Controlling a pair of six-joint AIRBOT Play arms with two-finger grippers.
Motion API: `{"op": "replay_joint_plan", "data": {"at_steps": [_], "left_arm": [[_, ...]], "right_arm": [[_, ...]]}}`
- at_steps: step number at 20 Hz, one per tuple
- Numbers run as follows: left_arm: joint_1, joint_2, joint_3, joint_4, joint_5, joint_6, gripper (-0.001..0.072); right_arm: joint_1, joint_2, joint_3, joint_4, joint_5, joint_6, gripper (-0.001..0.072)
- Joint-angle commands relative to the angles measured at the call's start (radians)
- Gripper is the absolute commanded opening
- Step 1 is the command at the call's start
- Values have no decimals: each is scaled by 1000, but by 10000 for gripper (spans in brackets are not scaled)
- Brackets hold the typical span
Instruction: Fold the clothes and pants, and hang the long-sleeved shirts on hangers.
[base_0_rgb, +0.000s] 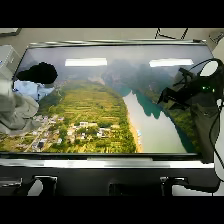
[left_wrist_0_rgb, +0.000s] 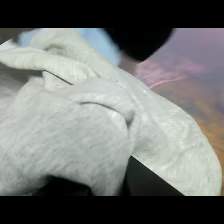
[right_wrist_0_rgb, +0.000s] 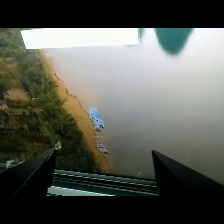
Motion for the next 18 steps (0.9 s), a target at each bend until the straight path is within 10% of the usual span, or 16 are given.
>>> {"op": "replay_joint_plan", "data": {"at_steps": [1, 7, 15, 16, 18], "left_arm": [[-321, 195, 2, -131, 117, -93, 27], [-954, 80, -206, -132, 440, -184, 27], [-1381, -616, -256, -386, 587, -290, 29], [-1397, -674, -222, -435, 573, -288, 75], [-1383, -734, -127, -476, 488, -208, 709]], "right_arm": [[1, 19, 0, -1, 25, 1, 673], [1, 152, 0, -137, -3, -3, 673], [1, 255, 0, -298, 21, -3, 673], [1, 254, 0, -298, 17, -3, 673], [1, 253, 0, -298, -2, -3, 673]]}}
